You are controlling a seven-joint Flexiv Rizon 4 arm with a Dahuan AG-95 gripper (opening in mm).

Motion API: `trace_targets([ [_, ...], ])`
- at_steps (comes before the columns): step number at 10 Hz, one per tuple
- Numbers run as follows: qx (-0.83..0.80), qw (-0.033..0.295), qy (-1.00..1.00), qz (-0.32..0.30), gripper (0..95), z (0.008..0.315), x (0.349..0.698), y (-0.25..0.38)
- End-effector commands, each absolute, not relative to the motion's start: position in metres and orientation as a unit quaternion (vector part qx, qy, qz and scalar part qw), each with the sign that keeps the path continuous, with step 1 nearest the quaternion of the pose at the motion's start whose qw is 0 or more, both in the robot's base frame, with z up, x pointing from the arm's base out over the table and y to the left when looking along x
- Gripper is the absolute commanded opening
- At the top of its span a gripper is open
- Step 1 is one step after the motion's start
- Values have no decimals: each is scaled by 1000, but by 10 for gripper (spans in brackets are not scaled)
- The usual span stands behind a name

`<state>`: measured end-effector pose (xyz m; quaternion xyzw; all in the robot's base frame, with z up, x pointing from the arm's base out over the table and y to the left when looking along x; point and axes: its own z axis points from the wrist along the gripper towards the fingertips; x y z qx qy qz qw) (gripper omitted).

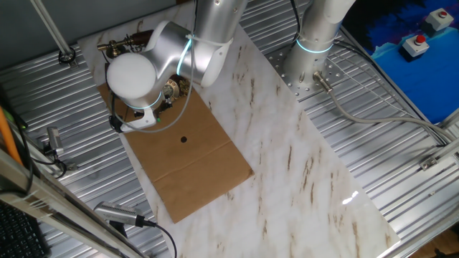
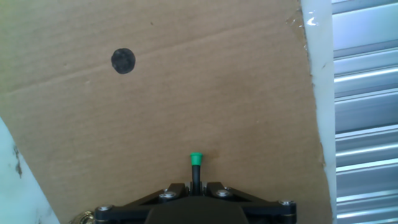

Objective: Dial a number on an old rotary phone

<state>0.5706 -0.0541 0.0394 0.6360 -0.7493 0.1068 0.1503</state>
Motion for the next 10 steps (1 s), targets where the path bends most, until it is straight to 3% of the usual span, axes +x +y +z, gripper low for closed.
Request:
trace_targets([
  [1,637,149,-749,108,190,39,571,-55],
  [3,635,145,-750,111,190,38,570,-56],
  [4,635,144,-751,111,0,37,570,-56],
  [6,636,144,-750,111,0,37,570,-56],
  [7,637,144,-750,111,190,37,570,-56],
  [10,637,144,-749,111,190,37,570,-56],
])
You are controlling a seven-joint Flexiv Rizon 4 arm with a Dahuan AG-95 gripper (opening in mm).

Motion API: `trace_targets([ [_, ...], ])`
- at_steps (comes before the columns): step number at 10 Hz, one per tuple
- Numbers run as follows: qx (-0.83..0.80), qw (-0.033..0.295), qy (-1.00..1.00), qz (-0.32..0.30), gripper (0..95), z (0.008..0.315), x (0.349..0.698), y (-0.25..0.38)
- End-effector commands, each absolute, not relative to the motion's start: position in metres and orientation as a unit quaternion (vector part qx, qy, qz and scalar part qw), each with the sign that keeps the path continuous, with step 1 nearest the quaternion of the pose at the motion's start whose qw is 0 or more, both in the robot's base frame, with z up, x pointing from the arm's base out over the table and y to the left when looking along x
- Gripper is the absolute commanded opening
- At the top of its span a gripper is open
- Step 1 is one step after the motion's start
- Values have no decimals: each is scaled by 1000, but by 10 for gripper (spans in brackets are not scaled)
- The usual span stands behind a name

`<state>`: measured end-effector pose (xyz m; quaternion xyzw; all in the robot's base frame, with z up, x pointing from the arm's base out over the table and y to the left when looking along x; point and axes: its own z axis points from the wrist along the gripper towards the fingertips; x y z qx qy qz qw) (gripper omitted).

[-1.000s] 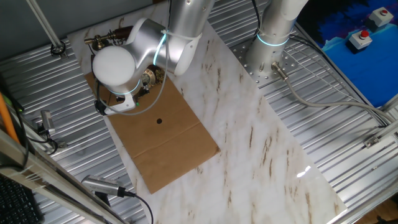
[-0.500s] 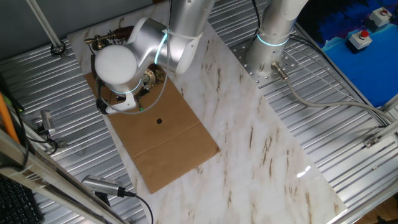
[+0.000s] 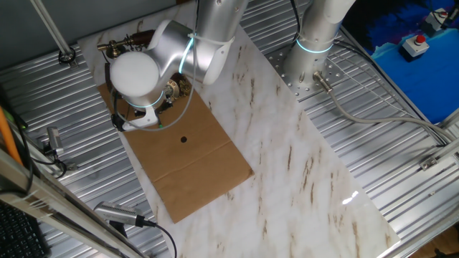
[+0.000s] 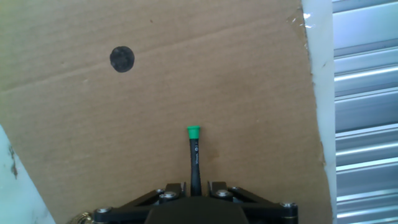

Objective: Dial a number on an old rotary phone

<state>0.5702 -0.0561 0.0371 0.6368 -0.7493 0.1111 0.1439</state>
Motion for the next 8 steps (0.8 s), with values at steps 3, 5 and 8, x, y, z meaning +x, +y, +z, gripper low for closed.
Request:
trace_targets([
  [3,638,144,-749,110,190,37,570,-56],
  [5,638,143,-749,106,380,37,570,-56],
  [8,638,142,-750,104,380,38,570,-55],
])
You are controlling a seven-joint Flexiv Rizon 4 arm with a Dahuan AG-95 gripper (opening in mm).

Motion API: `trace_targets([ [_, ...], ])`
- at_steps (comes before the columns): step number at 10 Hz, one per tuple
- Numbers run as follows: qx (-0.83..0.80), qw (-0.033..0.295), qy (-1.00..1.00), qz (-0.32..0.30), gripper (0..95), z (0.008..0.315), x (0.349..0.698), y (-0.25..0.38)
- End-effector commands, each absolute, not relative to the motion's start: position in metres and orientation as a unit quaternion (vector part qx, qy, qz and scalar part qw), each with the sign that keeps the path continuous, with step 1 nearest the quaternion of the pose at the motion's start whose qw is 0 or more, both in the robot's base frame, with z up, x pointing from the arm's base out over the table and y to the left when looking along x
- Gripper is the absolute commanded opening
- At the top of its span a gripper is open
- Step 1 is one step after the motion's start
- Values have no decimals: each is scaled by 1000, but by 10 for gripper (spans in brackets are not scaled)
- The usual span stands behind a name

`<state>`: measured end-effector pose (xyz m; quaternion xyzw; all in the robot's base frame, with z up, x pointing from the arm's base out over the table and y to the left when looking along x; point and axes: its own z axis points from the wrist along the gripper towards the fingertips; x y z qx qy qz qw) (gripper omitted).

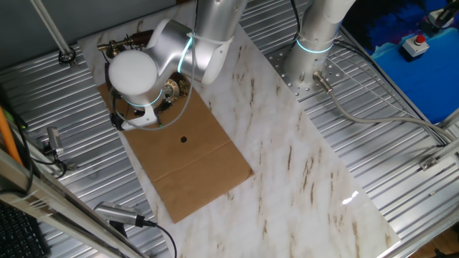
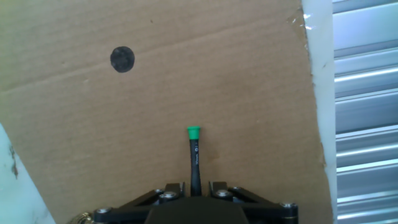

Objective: Dial a number on an old rotary phone

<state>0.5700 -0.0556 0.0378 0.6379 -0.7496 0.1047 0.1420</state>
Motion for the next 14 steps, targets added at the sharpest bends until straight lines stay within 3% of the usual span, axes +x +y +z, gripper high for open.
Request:
trace_targets([
  [1,638,142,-750,104,380,38,569,-55],
  [4,636,141,-752,102,380,40,568,-53],
  [5,634,141,-754,102,570,42,567,-51],
  [11,613,142,-770,105,570,55,570,-16],
  [14,602,163,-772,125,570,59,589,5],
])
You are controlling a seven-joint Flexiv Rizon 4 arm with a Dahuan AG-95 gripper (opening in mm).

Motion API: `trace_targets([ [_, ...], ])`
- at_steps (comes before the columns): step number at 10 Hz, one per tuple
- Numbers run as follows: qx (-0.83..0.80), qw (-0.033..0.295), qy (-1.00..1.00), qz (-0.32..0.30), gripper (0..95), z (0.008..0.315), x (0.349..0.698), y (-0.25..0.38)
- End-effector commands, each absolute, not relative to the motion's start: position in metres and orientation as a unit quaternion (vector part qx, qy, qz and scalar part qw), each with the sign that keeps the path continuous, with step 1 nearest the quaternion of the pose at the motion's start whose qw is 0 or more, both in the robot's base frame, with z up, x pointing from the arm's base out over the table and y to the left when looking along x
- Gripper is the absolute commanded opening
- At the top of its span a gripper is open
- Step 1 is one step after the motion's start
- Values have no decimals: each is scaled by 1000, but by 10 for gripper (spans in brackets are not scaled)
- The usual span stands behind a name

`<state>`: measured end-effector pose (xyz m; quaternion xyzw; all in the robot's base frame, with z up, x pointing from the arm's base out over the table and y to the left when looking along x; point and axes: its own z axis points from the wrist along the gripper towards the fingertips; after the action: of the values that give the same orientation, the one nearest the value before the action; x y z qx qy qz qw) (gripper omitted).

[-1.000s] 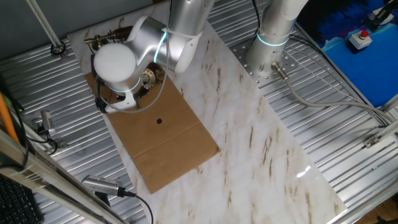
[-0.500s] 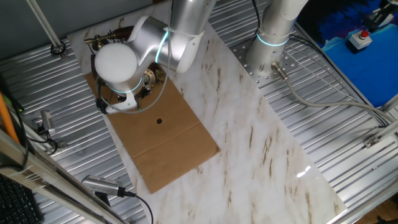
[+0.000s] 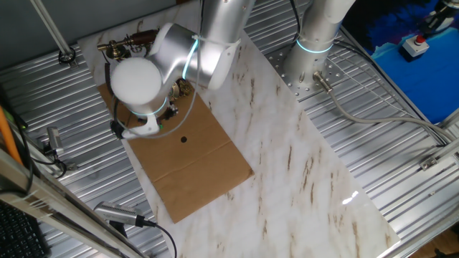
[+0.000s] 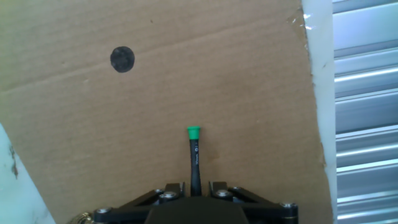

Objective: Dial a number on an old rotary phone

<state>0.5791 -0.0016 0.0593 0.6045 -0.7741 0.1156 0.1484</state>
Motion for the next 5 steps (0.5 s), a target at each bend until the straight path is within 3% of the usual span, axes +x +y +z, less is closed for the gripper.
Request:
trace_targets([
  [1,604,160,-771,120,570,59,596,10],
  [2,602,144,-779,103,570,62,604,16],
  [5,596,52,-801,19,570,71,612,29],
])
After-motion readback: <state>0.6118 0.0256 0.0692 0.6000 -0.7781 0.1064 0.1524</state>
